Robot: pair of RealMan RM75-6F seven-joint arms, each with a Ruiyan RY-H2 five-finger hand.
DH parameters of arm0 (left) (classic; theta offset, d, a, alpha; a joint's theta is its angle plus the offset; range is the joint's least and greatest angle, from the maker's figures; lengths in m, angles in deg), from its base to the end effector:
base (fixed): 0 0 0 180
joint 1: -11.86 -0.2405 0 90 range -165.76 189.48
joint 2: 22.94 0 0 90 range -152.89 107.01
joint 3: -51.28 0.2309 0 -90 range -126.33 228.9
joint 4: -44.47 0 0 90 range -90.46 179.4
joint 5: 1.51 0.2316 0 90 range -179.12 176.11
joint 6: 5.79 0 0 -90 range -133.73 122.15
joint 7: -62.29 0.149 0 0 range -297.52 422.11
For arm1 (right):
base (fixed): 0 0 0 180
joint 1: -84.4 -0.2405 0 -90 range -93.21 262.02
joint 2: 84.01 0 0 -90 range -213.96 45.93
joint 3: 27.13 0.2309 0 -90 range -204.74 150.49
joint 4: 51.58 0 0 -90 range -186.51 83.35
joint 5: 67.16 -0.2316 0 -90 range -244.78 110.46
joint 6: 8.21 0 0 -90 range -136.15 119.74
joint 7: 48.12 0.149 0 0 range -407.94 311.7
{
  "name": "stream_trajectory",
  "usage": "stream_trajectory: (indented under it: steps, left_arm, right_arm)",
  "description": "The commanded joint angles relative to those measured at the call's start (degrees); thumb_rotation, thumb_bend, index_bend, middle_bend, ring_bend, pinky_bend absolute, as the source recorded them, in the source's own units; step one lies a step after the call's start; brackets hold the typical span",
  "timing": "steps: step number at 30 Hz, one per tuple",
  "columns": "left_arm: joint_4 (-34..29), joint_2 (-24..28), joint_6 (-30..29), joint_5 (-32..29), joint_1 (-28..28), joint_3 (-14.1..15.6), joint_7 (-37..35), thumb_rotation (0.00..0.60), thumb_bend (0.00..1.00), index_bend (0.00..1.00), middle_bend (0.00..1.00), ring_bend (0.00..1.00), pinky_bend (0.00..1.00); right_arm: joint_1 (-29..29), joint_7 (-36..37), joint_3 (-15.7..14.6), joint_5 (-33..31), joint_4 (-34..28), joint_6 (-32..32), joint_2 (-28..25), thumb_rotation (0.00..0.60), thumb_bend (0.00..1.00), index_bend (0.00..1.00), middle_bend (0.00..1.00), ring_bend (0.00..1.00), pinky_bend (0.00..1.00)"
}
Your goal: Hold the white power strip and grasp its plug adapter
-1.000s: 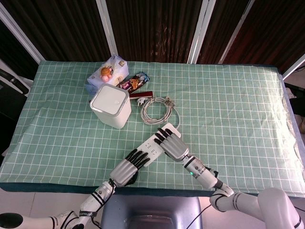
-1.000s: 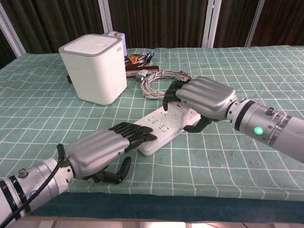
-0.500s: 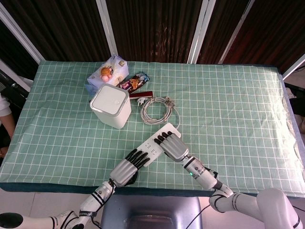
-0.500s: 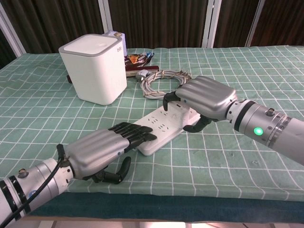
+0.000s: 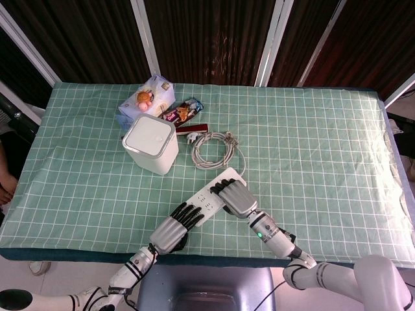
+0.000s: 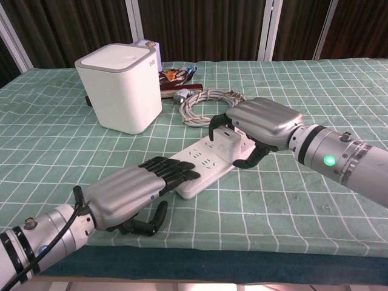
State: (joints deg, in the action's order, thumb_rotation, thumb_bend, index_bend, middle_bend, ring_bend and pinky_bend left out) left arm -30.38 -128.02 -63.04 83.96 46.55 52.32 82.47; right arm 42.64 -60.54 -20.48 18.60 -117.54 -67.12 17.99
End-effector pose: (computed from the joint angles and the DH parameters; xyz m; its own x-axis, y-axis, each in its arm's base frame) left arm -0.1233 0.2307 -0.1339 0.5633 0.2738 0.7796 0.7116 -0.6403 -0.2892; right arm -0.1203 -0.3200 -0.0911 0.5407 -0.1007 0.8352 -0.7063 -0.5937 0.3856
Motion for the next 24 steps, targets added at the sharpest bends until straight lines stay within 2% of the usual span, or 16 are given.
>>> stream_trajectory:
  steps: [1, 7, 17, 24]
  left_arm:
    - [0.0, 0.0, 0.0, 0.0, 0.0, 0.0, 0.1, 0.455, 0.79, 0.00, 0.05, 0.01, 0.03]
    - [0.1, -0.1, 0.0, 0.0, 0.0, 0.0, 0.2, 0.456, 0.79, 0.00, 0.05, 0.01, 0.03]
    - [0.2, -0.4, 0.0, -0.1, 0.1, 0.0, 0.4, 0.456, 0.79, 0.00, 0.05, 0.01, 0.03]
    - [-0.7, 0.4, -4.3, 3.8, -0.1, 0.0, -2.3, 0.452, 0.79, 0.00, 0.02, 0.00, 0.03]
  right_arm:
    - [-0.2, -2.2, 1.2, -2.8, -3.1, 2.2, -1.7, 0.600, 0.45, 0.87, 0.59, 0.44, 0.63]
    - [0.1, -2.9, 1.1, -3.1, -5.6, 1.7, -3.2, 0.600, 0.45, 0.88, 0.59, 0.44, 0.63]
    - [1.5, -0.7, -1.2, 1.8, -5.4, -3.7, -4.1, 0.600, 0.45, 0.89, 0.60, 0.44, 0.63]
    - [3.2, 0.1, -1.9, 4.7, -6.7, -8.8, -6.8, 0.600, 0.45, 0.89, 0.60, 0.44, 0.63]
